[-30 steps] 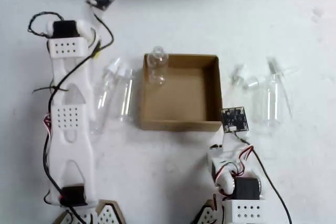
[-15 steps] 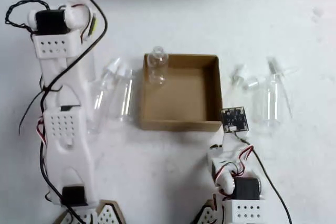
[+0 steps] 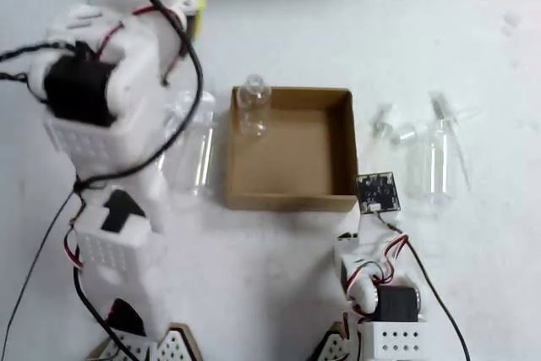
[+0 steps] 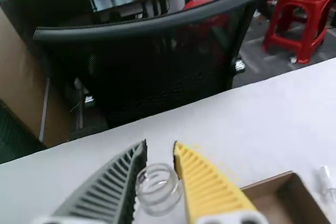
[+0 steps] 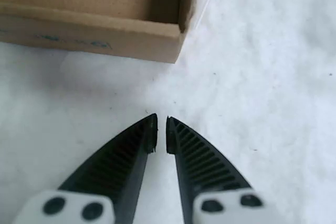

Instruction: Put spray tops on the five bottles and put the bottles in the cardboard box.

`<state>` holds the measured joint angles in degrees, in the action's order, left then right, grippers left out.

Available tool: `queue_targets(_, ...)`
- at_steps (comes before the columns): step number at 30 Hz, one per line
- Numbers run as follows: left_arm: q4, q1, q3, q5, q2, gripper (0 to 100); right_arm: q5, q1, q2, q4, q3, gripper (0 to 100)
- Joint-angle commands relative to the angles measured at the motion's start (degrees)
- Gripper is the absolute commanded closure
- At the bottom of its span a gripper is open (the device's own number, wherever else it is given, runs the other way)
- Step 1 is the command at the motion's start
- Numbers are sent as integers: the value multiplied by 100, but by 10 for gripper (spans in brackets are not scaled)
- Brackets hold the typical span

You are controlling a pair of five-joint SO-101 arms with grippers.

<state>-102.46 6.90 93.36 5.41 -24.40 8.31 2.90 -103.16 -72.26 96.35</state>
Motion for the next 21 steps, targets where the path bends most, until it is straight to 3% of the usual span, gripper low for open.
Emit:
queue_targets(1,-26,541,202,-387,576,980,44,-4,-4,-31,53,984)
queue_targets(11,-26,1464,18,-369,1701,980,44,-4,-4,-31,53,984)
queue_targets(18,53,2290,-2884,-352,3609,980,44,-4,-4,-31,53,984)
queue_targets(21,651,2290,-4229,-352,4251,980,44,-4,-4,-31,53,984)
